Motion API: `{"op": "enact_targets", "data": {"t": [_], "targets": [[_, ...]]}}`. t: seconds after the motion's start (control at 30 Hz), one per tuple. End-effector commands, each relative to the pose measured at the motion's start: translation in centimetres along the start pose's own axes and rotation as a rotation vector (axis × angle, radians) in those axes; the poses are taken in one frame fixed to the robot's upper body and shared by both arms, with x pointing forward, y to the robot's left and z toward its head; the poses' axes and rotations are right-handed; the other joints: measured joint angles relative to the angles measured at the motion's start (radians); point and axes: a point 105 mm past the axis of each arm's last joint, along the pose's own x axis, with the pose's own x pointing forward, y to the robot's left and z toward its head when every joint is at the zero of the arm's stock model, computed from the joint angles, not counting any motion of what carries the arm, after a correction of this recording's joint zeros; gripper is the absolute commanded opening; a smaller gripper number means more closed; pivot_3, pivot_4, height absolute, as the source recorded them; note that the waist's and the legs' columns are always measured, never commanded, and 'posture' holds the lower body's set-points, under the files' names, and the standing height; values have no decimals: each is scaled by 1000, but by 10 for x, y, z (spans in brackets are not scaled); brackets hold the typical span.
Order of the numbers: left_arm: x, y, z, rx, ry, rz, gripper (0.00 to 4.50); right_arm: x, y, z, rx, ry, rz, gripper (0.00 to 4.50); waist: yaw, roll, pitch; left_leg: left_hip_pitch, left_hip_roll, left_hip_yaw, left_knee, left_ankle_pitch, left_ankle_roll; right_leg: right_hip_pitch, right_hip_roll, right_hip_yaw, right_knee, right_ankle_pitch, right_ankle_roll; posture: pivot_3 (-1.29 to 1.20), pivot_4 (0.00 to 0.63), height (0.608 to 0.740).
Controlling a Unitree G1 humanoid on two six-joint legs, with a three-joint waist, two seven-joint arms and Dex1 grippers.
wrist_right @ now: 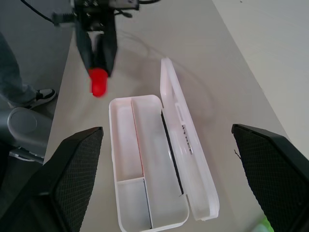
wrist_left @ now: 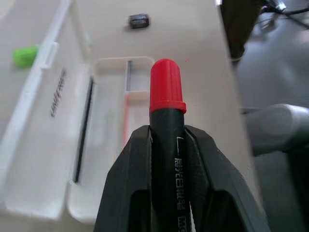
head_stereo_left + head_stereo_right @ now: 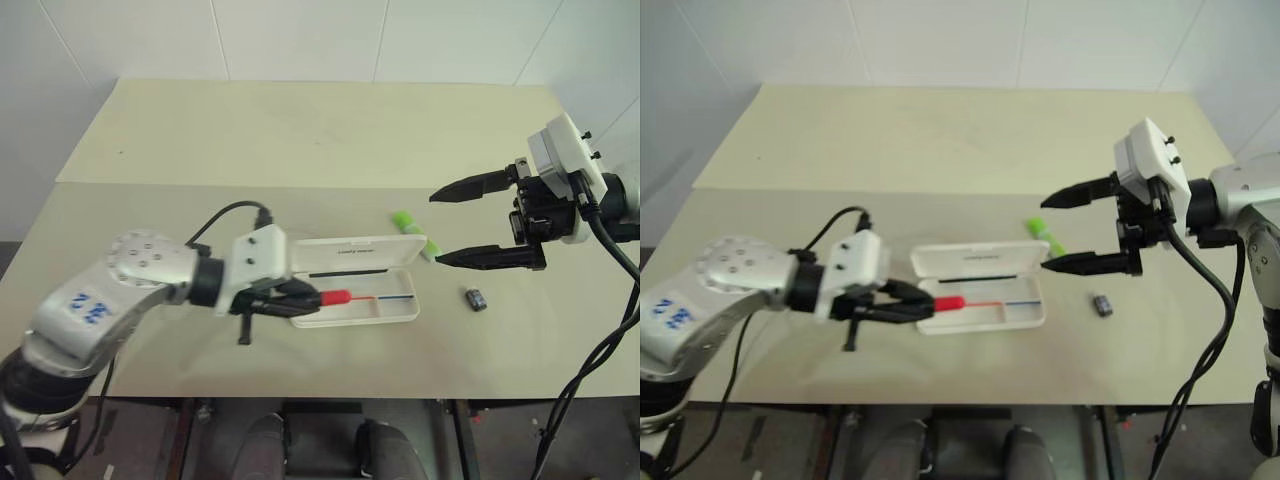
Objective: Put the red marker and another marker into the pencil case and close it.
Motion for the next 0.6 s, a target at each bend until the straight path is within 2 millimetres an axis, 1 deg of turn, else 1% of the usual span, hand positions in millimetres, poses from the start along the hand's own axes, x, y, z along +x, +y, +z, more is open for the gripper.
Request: {"op": "enact_targets", "data": {"t": [0.03, 0.13, 0.23, 0.37, 0.43, 0.5, 0.6], "targets": [[19, 8, 6, 63, 3, 35, 599, -8, 4, 12, -53, -7, -16, 4500, 0, 0, 0, 0, 0, 0, 0, 0, 0, 0, 0, 0, 0, 0, 0, 0, 150, 740], [36, 11, 1, 77, 35, 41, 599, -9, 5, 11, -51, -6, -16, 4500, -3, 0, 0, 0, 0, 0, 0, 0, 0, 0, 0, 0, 0, 0, 0, 0, 150, 740], [52, 5, -3, 78, 51, 12, 599, -10, 5, 9, -45, -5, -21, 4500, -3, 0, 0, 0, 1, 1, 0, 0, 0, 0, 1, 1, 0, 0, 0, 0, 150, 740], [59, 9, -6, 88, 73, 37, 599, -9, 5, 9, -42, -5, -22, 4500, -2, 0, 0, 0, 1, 0, 2, 0, 0, 0, 1, 1, 1, 0, 0, 0, 150, 740], [64, 16, -6, 98, 87, 74, 599, -8, 6, 9, -38, -5, -24, 4500, -1, 0, 0, 0, 1, 0, 2, 0, 0, 0, 1, 1, 1, 0, 0, 0, 150, 740], [67, 20, -6, 111, 97, 91, 599, -8, 6, 8, -36, -5, -25, 4500, -1, 0, 0, 0, 1, 0, 3, 0, 0, 0, 1, 1, 1, 0, 0, 0, 150, 740], [73, 19, -7, 133, 114, 84, 599, -7, 8, 8, -33, -4, -25, 4500, -1, 0, 0, 0, 1, 0, 3, 0, 0, 0, 1, 1, 1, 0, 0, 0, 150, 740]]}}
